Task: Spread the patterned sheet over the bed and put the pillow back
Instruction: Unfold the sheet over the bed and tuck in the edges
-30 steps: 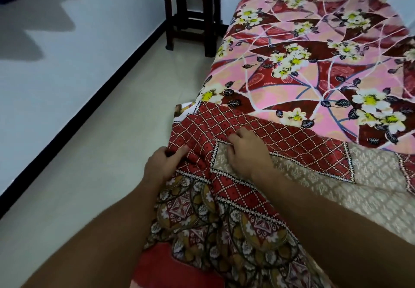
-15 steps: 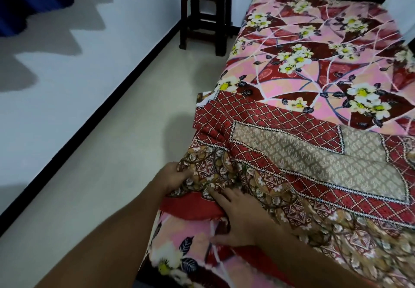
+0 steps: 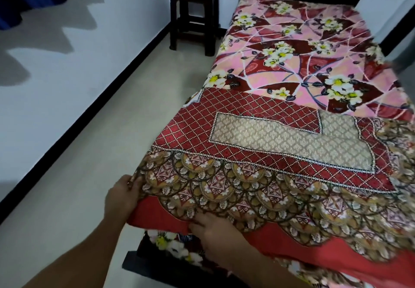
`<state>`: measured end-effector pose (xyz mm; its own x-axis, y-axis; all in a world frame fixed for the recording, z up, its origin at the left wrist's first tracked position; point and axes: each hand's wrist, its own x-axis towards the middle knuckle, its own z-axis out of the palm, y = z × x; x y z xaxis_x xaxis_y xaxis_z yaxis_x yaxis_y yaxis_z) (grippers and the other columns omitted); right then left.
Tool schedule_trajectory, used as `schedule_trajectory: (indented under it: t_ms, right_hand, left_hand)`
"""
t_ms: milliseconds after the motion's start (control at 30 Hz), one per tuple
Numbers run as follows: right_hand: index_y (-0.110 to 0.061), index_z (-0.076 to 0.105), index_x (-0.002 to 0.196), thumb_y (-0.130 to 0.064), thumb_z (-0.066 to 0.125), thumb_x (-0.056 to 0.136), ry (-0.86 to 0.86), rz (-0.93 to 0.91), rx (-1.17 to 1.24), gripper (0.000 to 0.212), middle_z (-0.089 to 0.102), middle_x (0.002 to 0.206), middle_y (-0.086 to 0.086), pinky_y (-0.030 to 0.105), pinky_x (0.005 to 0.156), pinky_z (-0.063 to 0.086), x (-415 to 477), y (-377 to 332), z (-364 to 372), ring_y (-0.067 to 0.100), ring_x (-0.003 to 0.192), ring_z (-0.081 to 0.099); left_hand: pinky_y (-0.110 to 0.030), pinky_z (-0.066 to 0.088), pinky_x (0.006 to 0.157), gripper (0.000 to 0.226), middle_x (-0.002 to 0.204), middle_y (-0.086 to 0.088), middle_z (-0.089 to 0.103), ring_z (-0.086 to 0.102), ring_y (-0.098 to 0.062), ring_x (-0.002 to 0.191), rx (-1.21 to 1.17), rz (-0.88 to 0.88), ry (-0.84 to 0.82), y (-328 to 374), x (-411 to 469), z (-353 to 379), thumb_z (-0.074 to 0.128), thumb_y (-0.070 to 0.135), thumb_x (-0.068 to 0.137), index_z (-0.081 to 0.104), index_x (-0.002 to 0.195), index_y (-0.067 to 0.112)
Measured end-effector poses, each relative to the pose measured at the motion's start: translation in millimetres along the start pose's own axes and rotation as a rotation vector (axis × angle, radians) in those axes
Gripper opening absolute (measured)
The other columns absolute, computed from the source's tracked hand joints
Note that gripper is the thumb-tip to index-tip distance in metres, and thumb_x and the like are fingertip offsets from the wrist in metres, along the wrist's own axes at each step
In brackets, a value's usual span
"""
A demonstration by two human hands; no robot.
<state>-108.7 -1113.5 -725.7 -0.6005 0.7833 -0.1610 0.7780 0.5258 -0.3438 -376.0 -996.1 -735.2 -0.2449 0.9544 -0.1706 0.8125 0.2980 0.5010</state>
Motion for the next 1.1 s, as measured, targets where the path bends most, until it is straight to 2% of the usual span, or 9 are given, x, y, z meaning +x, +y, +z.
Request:
schedule_trajectory:
  t_ms: [133, 267, 433, 567, 700, 800, 867, 967, 1100]
  right_hand:
    - [-0.008, 0.06, 0.124, -0.011, 0.058, 0.086, 0.021, 0.01, 0.051, 0.038, 0.055, 0.117, 0.014, 0.047, 0.072, 0.057, -7.8, 4.4, 11.1, 0.036, 0.103, 0.056]
    - [-0.017, 0.066, 0.112, -0.036, 0.05, 0.098, 0.17, -0.007, 0.103, 0.029, 0.058, 0.105, 0.003, 0.035, 0.071, 0.051, -16.9, 17.3, -15.2, 0.024, 0.098, 0.055]
    - [-0.019, 0.067, 0.105, -0.038, 0.046, 0.093, 0.448, 0.66, 0.066, 0.031, 0.061, 0.103, 0.002, 0.037, 0.075, 0.053, -65.4, 115.4, -60.3, 0.023, 0.096, 0.059]
    - [-0.02, 0.062, 0.12, -0.038, 0.051, 0.096, 0.372, 1.281, 0.081, 0.032, 0.062, 0.117, 0.009, 0.038, 0.082, 0.054, -170.0, 178.0, -76.4, 0.03, 0.103, 0.063]
    - [-0.013, 0.065, 0.109, -0.036, 0.047, 0.09, 0.221, 1.57, 0.109, 0.035, 0.068, 0.104, 0.011, 0.037, 0.081, 0.058, -274.7, 199.4, -67.6, 0.03, 0.095, 0.07]
    - [-0.02, 0.061, 0.126, -0.039, 0.051, 0.096, 0.214, 1.693, 0.135, 0.037, 0.063, 0.122, 0.011, 0.04, 0.088, 0.056, -322.5, 203.4, -50.8, 0.032, 0.108, 0.064]
    - [-0.025, 0.049, 0.141, -0.056, 0.045, 0.096, 0.213, 1.63, 0.077, 0.055, 0.051, 0.136, 0.013, 0.045, 0.096, 0.052, -338.9, 199.5, -38.0, 0.035, 0.12, 0.054]
    - [-0.025, 0.046, 0.145, -0.082, 0.038, 0.085, 0.203, 1.276, -0.03, 0.083, 0.044, 0.145, 0.01, 0.051, 0.107, 0.043, -363.0, 185.3, -22.6, 0.032, 0.13, 0.045]
    - [-0.026, 0.043, 0.151, -0.087, 0.039, 0.084, 0.139, 0.859, -0.118, 0.091, 0.035, 0.16, 0.009, 0.058, 0.107, 0.042, -409.5, 186.0, -13.6, 0.031, 0.142, 0.039]
  left_hand:
    - [-0.04, 0.047, 0.074, 0.033, 0.106, -0.023, 0.068, 0.064, -0.04, 0.096, 0.095, -0.144, -0.065, -9.3, -2.5, 5.8, 0.052, 0.043, 0.1, 0.058, 0.112, 0.013]
    - [-0.052, 0.05, 0.09, 0.042, 0.121, -0.027, 0.058, 0.058, -0.046, 0.109, 0.197, -0.299, -0.04, 6.9, 2.5, 4.5, 0.058, 0.017, 0.089, 0.05, 0.129, 0.006]
    - [-0.053, 0.05, 0.085, 0.043, 0.122, -0.025, 0.059, 0.056, -0.044, 0.107, 0.256, 0.416, 0.021, 115.6, 6.2, 35.7, 0.05, 0.035, 0.099, 0.053, 0.131, 0.006]
    - [-0.052, 0.047, 0.101, 0.061, 0.139, -0.021, 0.053, 0.051, -0.039, 0.125, 0.298, 0.926, -0.119, 193.2, -13.2, 88.9, 0.037, 0.047, 0.098, 0.055, 0.137, 0.004]
    - [-0.052, 0.046, 0.102, 0.058, 0.144, -0.016, 0.053, 0.049, -0.037, 0.134, 0.25, 1.286, -0.222, 270.3, -64.8, 140.3, 0.034, 0.048, 0.1, 0.06, 0.135, 0.01]
    - [-0.051, 0.04, 0.11, 0.062, 0.154, -0.012, 0.042, 0.033, -0.031, 0.146, 0.293, 1.453, -0.373, 321.7, -117.7, 180.7, 0.034, 0.055, 0.098, 0.052, 0.144, 0.019]
    - [-0.054, 0.033, 0.115, 0.069, 0.158, -0.012, 0.036, 0.028, -0.031, 0.148, 0.323, 1.583, -0.477, 334.5, -152.8, 201.1, 0.034, 0.063, 0.096, 0.044, 0.15, 0.021]
    - [-0.058, 0.032, 0.113, 0.084, 0.153, -0.013, 0.041, 0.036, -0.033, 0.142, 0.449, 1.742, -0.598, 329.0, -203.8, 214.0, 0.039, 0.076, 0.086, 0.039, 0.15, 0.021]
    - [-0.055, 0.038, 0.105, 0.084, 0.133, -0.011, 0.049, 0.044, -0.033, 0.124, 0.568, 1.723, -0.614, 314.0, -251.3, 223.3, 0.041, 0.076, 0.081, 0.043, 0.142, 0.018]
